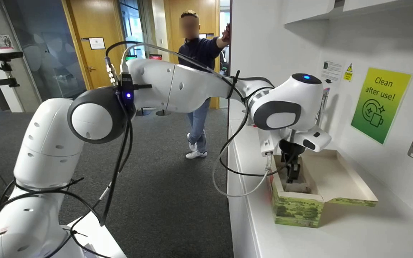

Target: Remove one tea bag from the open box and place it on the counter.

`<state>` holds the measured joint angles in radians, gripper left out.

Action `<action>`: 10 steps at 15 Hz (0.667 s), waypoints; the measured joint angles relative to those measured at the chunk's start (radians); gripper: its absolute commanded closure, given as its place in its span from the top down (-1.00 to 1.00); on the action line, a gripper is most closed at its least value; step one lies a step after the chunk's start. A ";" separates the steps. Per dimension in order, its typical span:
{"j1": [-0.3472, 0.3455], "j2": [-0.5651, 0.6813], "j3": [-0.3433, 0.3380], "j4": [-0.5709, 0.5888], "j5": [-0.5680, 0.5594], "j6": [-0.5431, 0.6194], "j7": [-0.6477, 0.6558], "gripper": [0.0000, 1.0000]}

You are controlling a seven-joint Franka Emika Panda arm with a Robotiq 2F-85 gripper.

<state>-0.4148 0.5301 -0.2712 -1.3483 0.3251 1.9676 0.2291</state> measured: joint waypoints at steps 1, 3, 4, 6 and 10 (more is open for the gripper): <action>-0.005 0.010 -0.002 0.012 -0.004 0.000 0.006 1.00; -0.013 0.026 -0.007 0.032 -0.007 0.000 0.014 1.00; -0.018 0.036 -0.008 0.044 -0.007 -0.001 0.018 1.00; -0.026 0.057 -0.008 0.070 -0.008 -0.002 0.024 1.00; -0.030 0.110 -0.006 0.126 -0.008 -0.003 0.037 1.00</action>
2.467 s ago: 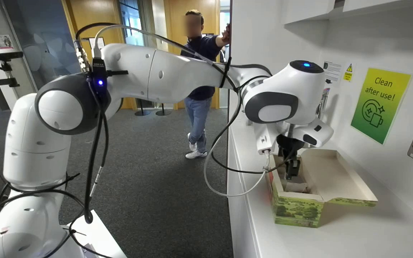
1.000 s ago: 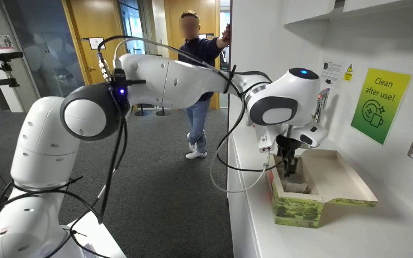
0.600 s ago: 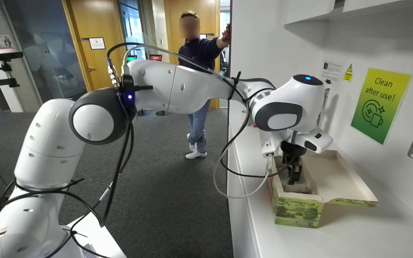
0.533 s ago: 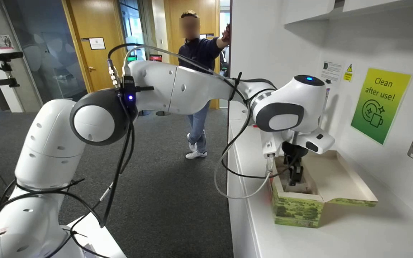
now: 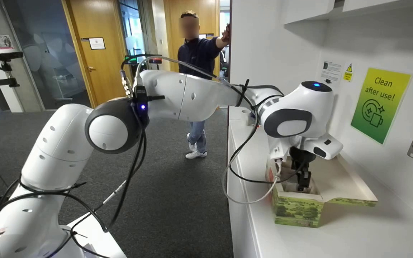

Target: Remove one tea bag from the open box and place it on the counter.

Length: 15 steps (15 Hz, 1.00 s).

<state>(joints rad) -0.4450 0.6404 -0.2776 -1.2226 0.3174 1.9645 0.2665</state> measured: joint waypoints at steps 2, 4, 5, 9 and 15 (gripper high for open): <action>0.000 0.026 0.002 0.027 0.000 -0.001 0.005 1.00; 0.000 0.049 0.005 0.053 0.000 -0.003 0.009 0.50; 0.000 0.060 0.006 0.066 0.000 -0.005 0.011 0.47; -0.001 0.092 0.009 0.108 0.000 -0.014 0.013 -0.11; -0.004 0.118 0.009 0.157 0.000 -0.054 0.017 -0.98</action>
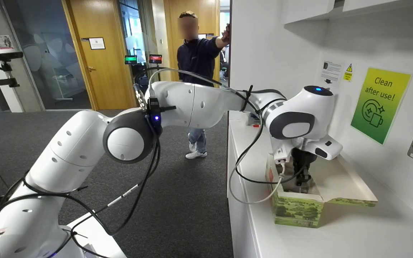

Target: Remove one tea bag from the open box and place it on the counter.

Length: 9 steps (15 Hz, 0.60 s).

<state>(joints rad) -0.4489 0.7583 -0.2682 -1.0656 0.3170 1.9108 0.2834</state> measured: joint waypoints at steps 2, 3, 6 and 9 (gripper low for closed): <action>-0.002 0.006 0.000 0.016 0.000 -0.013 0.005 -1.00; -0.004 0.010 0.000 0.025 0.000 -0.020 0.009 -1.00; -0.008 0.023 0.001 0.047 -0.001 -0.028 0.023 -0.99; -0.008 0.023 0.000 0.060 0.000 -0.028 0.029 -0.99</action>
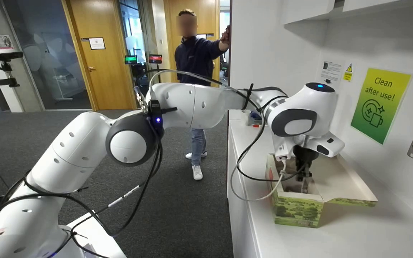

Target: Remove one tea bag from the open box and place it on the counter.

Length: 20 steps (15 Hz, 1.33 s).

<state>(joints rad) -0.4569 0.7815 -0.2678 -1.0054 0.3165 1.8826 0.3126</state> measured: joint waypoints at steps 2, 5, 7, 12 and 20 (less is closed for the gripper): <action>0.005 0.000 0.000 0.020 0.000 0.000 0.010 -0.99; 0.017 -0.001 0.017 0.077 -0.008 -0.010 0.048 -0.99; 0.027 -0.001 0.037 0.128 -0.018 -0.036 0.087 -0.99; 0.060 0.001 0.073 0.235 -0.043 -0.093 0.158 -0.99; 0.110 0.040 0.081 0.309 -0.051 -0.117 0.181 -0.99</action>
<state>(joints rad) -0.3468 0.8213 -0.1865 -0.6962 0.2653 1.7654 0.4933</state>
